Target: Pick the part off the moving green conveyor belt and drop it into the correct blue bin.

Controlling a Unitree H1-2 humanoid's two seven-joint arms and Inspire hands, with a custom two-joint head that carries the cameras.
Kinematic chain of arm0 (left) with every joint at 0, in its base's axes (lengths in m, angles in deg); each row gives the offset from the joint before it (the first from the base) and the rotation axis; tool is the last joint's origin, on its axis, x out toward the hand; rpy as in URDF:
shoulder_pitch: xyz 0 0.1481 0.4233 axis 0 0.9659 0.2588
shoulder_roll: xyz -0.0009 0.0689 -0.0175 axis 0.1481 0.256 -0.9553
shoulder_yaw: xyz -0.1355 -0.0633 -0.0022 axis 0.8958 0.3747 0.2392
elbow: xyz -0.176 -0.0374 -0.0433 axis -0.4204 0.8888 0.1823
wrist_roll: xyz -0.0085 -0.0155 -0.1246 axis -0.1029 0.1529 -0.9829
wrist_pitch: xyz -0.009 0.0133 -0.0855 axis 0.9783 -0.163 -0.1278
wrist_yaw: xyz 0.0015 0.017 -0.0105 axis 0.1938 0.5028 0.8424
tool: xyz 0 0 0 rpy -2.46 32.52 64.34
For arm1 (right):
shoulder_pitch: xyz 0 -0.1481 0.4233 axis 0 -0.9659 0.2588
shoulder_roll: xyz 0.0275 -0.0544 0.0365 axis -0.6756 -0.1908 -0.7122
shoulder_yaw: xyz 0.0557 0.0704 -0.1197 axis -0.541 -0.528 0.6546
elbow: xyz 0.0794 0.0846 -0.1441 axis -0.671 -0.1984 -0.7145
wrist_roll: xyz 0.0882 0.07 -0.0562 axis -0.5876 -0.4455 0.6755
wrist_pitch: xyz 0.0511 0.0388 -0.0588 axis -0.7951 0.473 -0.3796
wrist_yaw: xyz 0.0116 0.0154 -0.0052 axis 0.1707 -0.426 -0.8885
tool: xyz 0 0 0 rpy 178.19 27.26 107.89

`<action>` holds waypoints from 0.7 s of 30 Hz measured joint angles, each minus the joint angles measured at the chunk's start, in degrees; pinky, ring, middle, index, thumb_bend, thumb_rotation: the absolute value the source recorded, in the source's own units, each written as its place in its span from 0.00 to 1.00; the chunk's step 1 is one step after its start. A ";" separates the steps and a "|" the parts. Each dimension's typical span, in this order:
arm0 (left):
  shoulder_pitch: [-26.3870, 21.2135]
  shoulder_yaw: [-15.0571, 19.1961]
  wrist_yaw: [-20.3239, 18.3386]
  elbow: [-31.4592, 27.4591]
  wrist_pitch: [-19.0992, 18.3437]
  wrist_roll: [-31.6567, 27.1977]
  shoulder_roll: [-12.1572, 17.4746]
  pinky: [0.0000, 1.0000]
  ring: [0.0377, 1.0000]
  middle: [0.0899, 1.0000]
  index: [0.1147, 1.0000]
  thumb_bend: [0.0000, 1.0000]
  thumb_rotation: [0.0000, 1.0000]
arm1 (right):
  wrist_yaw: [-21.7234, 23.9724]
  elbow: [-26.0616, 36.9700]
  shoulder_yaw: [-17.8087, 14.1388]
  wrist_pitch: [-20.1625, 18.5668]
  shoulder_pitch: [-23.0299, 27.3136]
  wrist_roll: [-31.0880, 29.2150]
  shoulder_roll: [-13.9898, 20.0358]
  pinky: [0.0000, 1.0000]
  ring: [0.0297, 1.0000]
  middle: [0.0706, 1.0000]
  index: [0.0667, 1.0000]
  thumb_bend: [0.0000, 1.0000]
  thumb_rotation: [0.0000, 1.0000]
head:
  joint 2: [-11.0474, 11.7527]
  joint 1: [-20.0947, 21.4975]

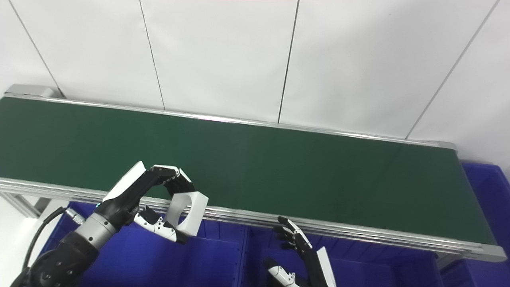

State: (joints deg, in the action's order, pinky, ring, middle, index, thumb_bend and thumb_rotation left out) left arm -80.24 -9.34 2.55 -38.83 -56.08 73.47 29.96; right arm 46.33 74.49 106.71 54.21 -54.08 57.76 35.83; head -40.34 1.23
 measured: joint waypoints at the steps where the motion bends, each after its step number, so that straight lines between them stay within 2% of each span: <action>1: 0.00 0.00 0.00 0.00 0.00 0.00 0.00 0.48 0.46 0.47 0.38 0.50 0.00 | 0.00 0.00 0.00 0.00 0.00 0.00 0.00 0.68 0.75 0.77 0.86 0.62 0.59 | 0.00 0.00; 21: 0.00 0.00 0.00 0.00 0.01 0.00 0.00 0.48 0.46 0.47 0.38 0.50 0.00 | 0.00 0.00 0.00 0.00 0.00 0.00 0.00 0.68 0.75 0.77 0.86 0.62 0.59 | 0.00 0.00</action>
State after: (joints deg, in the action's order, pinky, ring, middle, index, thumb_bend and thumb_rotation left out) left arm -80.24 -9.34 2.55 -38.83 -56.07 73.47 29.96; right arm 46.34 74.49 106.71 54.21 -54.08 57.76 35.83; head -40.34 1.23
